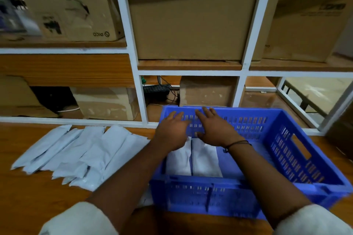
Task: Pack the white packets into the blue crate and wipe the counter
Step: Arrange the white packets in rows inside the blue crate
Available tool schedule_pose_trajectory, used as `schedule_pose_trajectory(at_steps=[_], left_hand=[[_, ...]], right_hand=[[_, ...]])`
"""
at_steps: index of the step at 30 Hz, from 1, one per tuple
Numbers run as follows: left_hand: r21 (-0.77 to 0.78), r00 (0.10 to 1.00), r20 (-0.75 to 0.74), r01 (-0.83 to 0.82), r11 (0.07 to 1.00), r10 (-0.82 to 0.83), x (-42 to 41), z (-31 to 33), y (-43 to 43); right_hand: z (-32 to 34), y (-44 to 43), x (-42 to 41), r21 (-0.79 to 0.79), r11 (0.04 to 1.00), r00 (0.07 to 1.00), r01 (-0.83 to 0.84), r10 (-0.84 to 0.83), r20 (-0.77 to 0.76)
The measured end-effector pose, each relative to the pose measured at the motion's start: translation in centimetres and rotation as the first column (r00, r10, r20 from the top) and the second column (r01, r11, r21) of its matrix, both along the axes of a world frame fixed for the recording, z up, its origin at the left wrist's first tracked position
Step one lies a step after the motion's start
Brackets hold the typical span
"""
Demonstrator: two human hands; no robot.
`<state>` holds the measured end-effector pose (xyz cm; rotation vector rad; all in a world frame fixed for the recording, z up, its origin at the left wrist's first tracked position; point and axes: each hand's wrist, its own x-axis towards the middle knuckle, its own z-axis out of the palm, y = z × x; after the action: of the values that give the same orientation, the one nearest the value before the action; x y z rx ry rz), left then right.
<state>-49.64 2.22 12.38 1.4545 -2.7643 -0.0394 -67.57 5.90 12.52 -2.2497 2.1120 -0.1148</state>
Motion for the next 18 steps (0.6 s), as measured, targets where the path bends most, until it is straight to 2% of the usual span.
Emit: schedule_pose_trajectory(at_steps=[7, 10, 13, 16, 18], left_hand=[[-0.083, 0.98, -0.191, -0.07, 0.994, 0.053, 11.1, 4.9, -0.1], [-0.048, 0.962, -0.236, -0.153, 0.987, 0.138, 17.2, 3.8, -1.9], [0.034, 0.949, -0.24, -0.203, 0.979, 0.205, 24.0, 1.9, -3.8], [0.06, 0.936, -0.253, -0.236, 0.97, 0.243, 30.8, -0.5, -5.8], [0.085, 0.933, -0.23, -0.266, 0.96, 0.278, 34.6, -2.2, -6.7]], right_hand=[[2.9, 2.3, 7.4, -0.132, 0.989, 0.996, 0.059, -0.049, 0.073], [3.3, 1.8, 12.0, -0.175, 0.982, 0.996, 0.075, -0.065, 0.063], [3.1, 0.4, 17.9, -0.174, 0.979, 0.982, 0.108, -0.078, 0.171], [1.3, -1.4, 24.5, -0.222, 0.973, 0.982, 0.063, -0.021, 0.187], [-0.5, -2.6, 28.5, -0.195, 0.98, 0.983, 0.045, -0.009, 0.183]])
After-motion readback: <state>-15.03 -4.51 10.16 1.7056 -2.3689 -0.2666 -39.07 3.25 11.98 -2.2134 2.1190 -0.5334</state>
